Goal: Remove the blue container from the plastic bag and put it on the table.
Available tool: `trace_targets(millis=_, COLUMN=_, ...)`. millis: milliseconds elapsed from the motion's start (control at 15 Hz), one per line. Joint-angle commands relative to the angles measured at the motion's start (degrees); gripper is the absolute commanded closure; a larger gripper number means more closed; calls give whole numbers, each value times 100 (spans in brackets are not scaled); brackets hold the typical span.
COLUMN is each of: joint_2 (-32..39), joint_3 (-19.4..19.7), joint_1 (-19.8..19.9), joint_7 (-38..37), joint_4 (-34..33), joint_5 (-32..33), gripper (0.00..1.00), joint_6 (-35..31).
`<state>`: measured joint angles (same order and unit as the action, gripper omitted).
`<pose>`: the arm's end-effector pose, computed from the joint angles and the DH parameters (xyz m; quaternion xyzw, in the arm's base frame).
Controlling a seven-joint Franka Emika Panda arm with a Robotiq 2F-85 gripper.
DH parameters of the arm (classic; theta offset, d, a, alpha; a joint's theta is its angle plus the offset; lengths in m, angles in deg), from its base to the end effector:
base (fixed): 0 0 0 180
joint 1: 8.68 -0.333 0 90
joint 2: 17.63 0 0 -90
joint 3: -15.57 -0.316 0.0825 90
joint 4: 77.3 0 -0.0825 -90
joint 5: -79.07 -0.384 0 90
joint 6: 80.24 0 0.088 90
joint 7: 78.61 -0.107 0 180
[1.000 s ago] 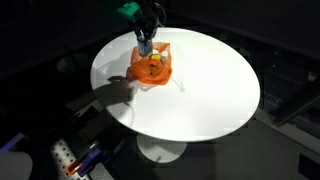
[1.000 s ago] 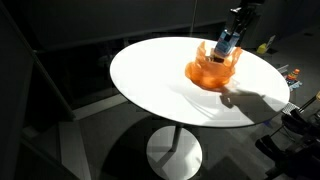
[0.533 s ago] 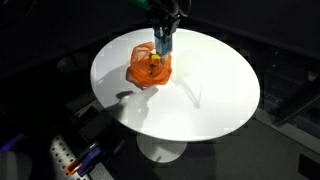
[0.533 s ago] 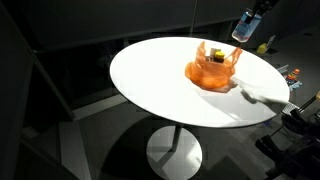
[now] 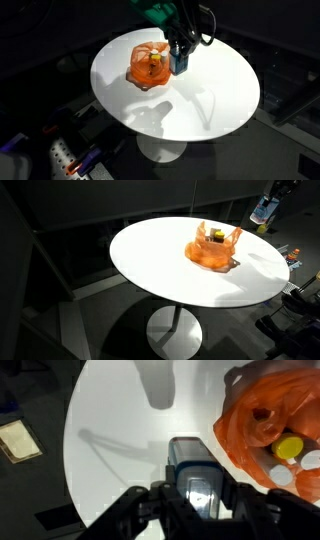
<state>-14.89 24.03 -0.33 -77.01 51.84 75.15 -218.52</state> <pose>0.5151 -0.1550 0.3535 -0.9860 0.1558 -0.0587 0.0114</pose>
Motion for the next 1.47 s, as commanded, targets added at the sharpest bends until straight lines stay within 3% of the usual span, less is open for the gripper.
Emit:
trace_targets(millis=0, joint_2=267, joint_3=53, joint_1=89, joint_7=172, joint_4=-51, joint_5=-56, gripper=81, joint_6=-14)
trace_targets(millis=533, joint_2=985, joint_3=-34, joint_1=117, joint_7=535, joint_4=-176, joint_5=9, gripper=81, joint_6=-372)
trace_targets(millis=1067, joint_2=1078, joint_3=-63, joint_1=112, joint_7=557, joint_4=-67, joint_5=18, gripper=81, joint_6=-439)
trace_targets(millis=1133, joint_2=1084, joint_3=-65, joint_1=112, joint_7=558, joint_4=-64, joint_5=18, gripper=56, joint_6=-439)
trace_targets(millis=1400, joint_2=1089, joint_3=-66, joint_1=112, joint_7=556, joint_4=-52, joint_5=18, gripper=56, joint_6=-439)
